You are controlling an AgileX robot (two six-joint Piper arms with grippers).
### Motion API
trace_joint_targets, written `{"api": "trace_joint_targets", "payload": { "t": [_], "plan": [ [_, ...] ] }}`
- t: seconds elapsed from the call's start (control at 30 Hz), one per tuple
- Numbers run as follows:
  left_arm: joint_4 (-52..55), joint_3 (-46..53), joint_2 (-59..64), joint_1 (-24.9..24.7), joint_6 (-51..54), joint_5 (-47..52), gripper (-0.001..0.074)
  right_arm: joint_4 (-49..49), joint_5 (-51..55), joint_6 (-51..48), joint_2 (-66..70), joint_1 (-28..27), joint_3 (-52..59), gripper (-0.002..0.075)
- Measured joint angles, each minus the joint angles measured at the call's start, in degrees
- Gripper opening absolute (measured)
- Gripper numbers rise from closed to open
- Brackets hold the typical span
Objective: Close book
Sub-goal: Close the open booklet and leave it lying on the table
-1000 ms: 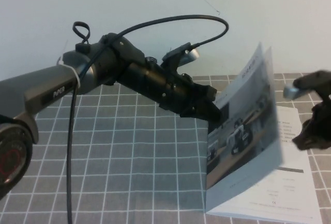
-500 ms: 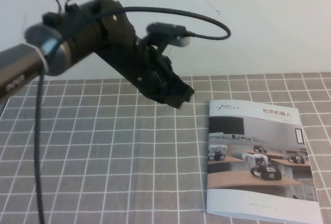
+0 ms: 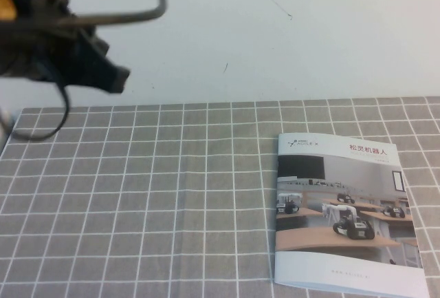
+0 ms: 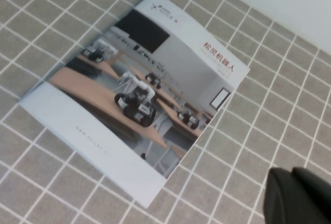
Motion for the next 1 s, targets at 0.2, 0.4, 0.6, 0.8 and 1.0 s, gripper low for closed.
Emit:
{"api": "trace_joint_targets", "payload": {
  "t": [0.2, 0.4, 0.6, 0.8, 1.0],
  "plan": [
    [-0.13, 22.26, -18.62, 0.11, -1.33, -12.53, -0.0004, 0.34, -3.07, 1.86, -13.19, 0.00, 14.63, -0.0003],
    [0.10, 43.51, -34.82, 0.11, -2.28, -31.07, -0.0004, 3.01, -6.82, 2.27, -24.09, 0.00, 26.19, -0.0003],
    [1.32, 54.55, -44.07, 0.11, -2.28, -41.43, -0.0004, 4.50, -9.18, 2.31, -30.65, 0.00, 30.57, -0.0003],
    [1.68, 56.06, -46.01, 0.11, -2.28, -42.54, -0.0004, 6.51, -8.07, 2.40, -31.47, 0.00, 31.13, -0.0003],
    [1.72, 56.06, -46.03, 0.11, -2.28, -42.42, -0.0004, 6.78, -7.84, 2.40, -31.47, 0.00, 31.16, -0.0003]
  ]
}}
